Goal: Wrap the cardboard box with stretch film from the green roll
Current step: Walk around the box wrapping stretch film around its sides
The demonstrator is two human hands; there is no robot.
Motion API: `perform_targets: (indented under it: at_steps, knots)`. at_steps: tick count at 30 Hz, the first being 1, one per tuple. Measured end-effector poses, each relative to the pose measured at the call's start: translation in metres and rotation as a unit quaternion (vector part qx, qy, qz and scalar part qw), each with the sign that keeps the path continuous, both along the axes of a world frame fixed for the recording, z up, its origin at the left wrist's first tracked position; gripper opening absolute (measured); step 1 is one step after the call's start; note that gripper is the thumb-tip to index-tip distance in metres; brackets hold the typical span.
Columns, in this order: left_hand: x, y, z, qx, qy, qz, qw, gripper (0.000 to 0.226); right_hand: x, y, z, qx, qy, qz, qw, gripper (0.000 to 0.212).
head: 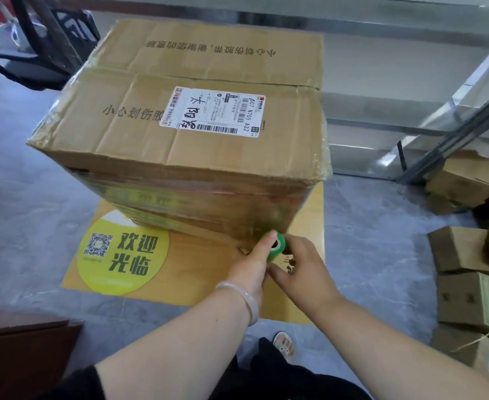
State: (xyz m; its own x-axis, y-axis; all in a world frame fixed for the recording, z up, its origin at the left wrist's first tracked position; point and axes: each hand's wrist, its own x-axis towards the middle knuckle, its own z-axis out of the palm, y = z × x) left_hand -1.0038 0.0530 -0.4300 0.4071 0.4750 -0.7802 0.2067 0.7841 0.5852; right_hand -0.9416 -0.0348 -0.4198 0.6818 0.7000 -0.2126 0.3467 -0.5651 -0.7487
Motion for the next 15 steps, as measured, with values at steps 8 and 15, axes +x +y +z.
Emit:
perform_targets:
  at_steps: [8, 15]
  knots:
    - [0.019, -0.019, 0.0, 0.024, 0.002, 0.034, 0.999, 0.151, 0.024, -0.007, 0.008, -0.021, 0.021, 0.01, 1.0, 0.035]
    - [0.032, -0.022, -0.002, 0.025, -0.012, 0.051, 0.998, 0.169, 0.037, -0.009, 0.015, -0.063, -0.035, 0.053, 0.996, 0.038]
